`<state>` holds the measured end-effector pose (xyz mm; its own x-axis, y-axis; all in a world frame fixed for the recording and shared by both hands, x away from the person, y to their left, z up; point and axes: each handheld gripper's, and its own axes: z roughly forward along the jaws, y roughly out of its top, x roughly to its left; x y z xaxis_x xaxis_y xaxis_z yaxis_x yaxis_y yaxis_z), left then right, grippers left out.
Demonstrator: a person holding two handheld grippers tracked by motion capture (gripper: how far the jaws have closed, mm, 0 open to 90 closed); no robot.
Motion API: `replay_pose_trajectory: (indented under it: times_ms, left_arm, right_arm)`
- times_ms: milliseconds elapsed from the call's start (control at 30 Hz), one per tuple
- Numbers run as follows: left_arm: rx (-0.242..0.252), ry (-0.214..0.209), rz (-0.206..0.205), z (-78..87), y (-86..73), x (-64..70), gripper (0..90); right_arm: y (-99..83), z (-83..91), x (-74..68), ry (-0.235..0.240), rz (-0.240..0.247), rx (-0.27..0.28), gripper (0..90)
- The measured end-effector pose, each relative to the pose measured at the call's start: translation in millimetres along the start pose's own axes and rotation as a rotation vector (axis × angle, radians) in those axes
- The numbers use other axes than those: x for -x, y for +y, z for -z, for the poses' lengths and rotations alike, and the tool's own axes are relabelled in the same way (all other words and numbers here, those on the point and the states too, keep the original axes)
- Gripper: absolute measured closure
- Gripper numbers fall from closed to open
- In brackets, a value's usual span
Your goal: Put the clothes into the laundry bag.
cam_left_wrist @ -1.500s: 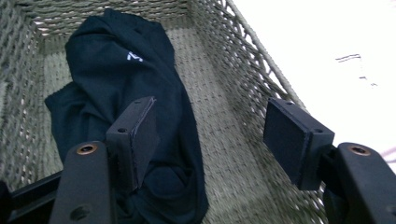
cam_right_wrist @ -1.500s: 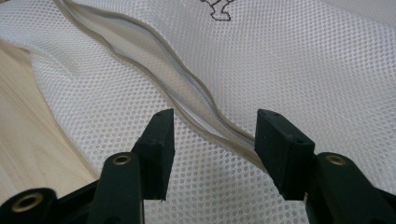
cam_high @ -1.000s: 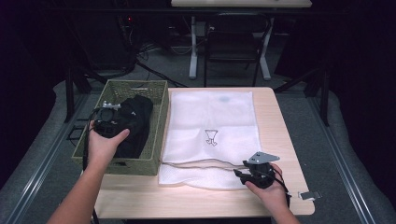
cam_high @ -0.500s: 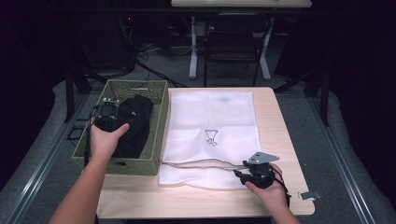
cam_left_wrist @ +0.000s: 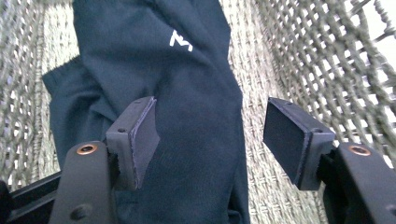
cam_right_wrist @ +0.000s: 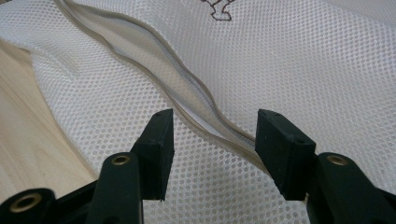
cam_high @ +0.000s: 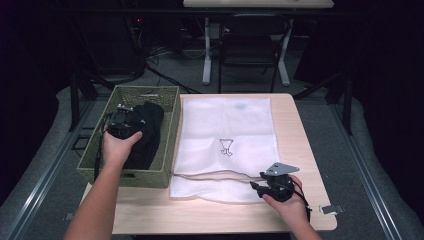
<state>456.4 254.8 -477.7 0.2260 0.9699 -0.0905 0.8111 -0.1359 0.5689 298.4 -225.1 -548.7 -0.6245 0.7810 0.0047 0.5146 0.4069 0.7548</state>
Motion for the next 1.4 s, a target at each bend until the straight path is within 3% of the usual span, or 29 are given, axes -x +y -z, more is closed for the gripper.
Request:
replay_pose_trajectory:
  times_ms: [300, 533, 767, 1400]
  left_arm:
    - [-0.027, -0.003, 0.035, -13.2, 1.4, -3.9, 35.0]
    - [-0.050, 0.016, 0.042, -20.4, 2.5, -4.1, 33.7]
    - [-0.101, 0.008, 0.042, -31.0, 3.0, -4.1, 29.9]
    - [-0.168, 0.006, 0.068, -52.9, 5.8, 4.3, 27.4]
  right_arm:
    - [0.0, -0.6, -0.1, 0.003, 0.002, -0.001, 47.2]
    - [0.3, -0.9, -0.9, 0.003, 0.004, -0.001, 47.1]
    - [0.3, -1.0, -0.7, 0.006, 0.002, 0.000, 46.8]
    - [0.6, -0.9, -1.5, 0.010, 0.006, 0.003, 46.1]
